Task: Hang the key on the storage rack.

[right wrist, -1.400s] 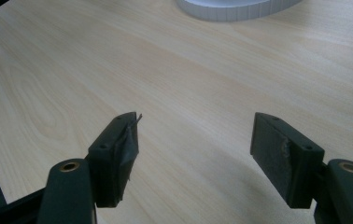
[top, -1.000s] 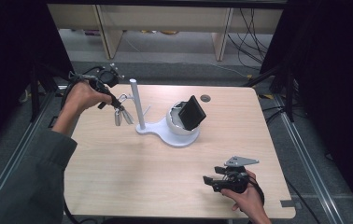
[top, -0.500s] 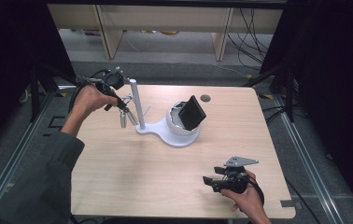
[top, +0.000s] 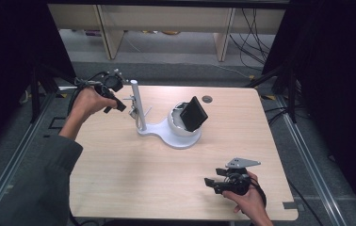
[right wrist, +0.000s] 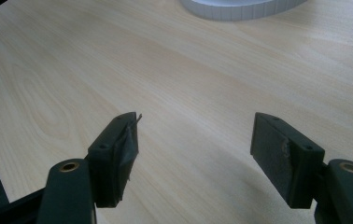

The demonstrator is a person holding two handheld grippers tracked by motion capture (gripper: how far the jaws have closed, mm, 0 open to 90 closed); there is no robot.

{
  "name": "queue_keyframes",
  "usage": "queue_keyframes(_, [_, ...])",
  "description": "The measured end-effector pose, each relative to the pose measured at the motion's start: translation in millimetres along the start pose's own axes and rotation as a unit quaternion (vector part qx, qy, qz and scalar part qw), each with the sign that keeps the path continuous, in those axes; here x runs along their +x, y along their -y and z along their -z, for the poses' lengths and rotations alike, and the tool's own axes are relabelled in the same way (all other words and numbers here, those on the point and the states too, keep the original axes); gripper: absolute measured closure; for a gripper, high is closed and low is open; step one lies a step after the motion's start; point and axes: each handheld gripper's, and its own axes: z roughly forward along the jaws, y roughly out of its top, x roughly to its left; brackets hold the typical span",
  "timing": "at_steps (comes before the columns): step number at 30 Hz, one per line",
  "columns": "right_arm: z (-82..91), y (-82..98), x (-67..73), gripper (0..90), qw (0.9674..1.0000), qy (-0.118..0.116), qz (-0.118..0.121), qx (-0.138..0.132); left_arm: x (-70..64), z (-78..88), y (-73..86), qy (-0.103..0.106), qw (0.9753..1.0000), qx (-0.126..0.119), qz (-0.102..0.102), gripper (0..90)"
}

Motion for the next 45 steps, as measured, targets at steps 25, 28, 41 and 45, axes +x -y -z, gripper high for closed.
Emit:
queue_keyframes(25, [1.2,-0.4,-0.9,33.2,1.0,0.0,-0.002,-0.009,-49.6,-11.8,56.8,0.05,0.9977,-0.045,-0.008,29.8])
queue_keyframes(28, [1.7,-0.3,-1.6,33.1,1.0,0.001,-0.004,-0.009,-59.2,-14.4,64.2,0.059,0.9966,-0.055,-0.016,29.7])
queue_keyframes(41, [1.4,-0.4,-2.1,33.1,1.0,0.002,-0.005,-0.009,-88.0,-23.3,86.2,0.089,0.9927,-0.078,-0.025,26.3])
queue_keyframes(45, [1.5,-0.3,-1.4,33.1,1.0,0.003,-0.001,-0.007,-94.9,-27.3,90.5,0.097,0.9913,-0.084,-0.03,26.0])
